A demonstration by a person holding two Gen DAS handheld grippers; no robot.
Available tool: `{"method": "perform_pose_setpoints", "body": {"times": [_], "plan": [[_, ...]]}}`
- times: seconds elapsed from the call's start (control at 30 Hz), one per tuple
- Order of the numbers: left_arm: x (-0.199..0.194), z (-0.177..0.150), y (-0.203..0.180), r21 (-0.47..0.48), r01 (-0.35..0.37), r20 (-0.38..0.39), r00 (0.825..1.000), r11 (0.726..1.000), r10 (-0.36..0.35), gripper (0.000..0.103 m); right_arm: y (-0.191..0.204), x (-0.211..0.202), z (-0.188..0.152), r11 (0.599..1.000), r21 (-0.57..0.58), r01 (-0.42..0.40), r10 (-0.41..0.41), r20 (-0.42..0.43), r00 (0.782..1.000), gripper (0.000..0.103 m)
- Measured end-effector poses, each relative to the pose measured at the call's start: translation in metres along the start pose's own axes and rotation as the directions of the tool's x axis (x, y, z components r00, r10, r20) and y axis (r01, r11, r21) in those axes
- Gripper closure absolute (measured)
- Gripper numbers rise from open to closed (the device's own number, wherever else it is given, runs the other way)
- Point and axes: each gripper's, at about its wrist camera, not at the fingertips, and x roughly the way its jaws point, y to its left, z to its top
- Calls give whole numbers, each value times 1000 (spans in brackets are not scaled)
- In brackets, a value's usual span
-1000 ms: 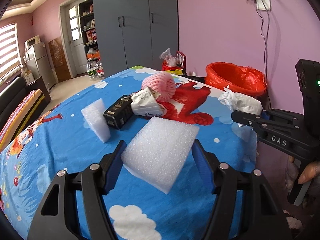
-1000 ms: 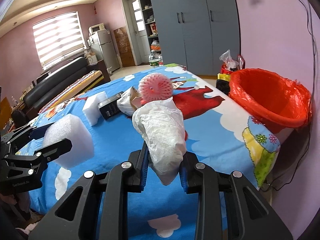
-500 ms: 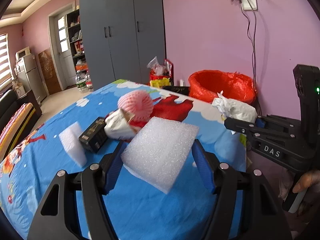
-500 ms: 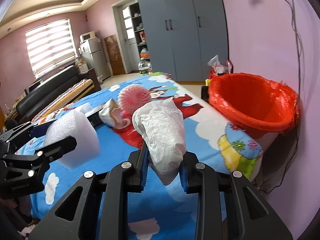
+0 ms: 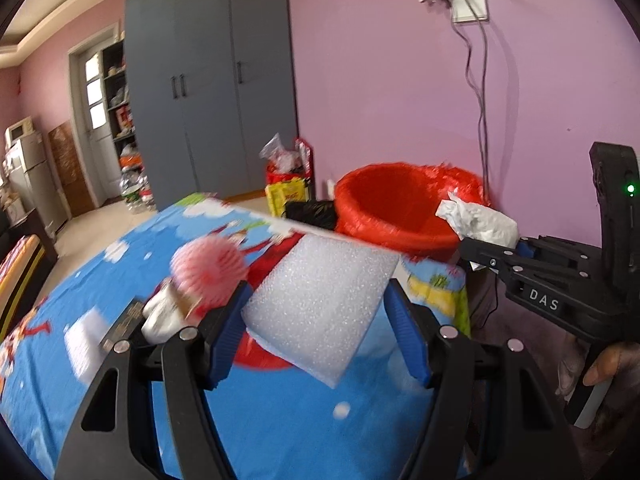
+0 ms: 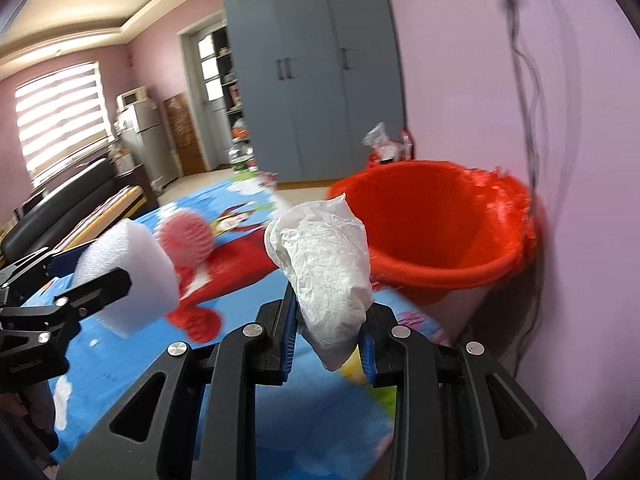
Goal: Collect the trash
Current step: 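Carry the foam block and bag to the red bucket and open both tools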
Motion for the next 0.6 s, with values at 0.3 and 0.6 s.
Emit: {"method": "perform_pose_setpoints", "body": {"times": [0.3, 0.6], "plan": [[58, 63, -30, 77, 95, 85, 991, 993, -101, 37, -58, 22, 24, 992, 55, 114, -115, 24, 993, 74], [136, 141, -47, 65, 198, 95, 974, 978, -204, 36, -94, 68, 51, 984, 67, 163, -165, 23, 986, 73]]}}
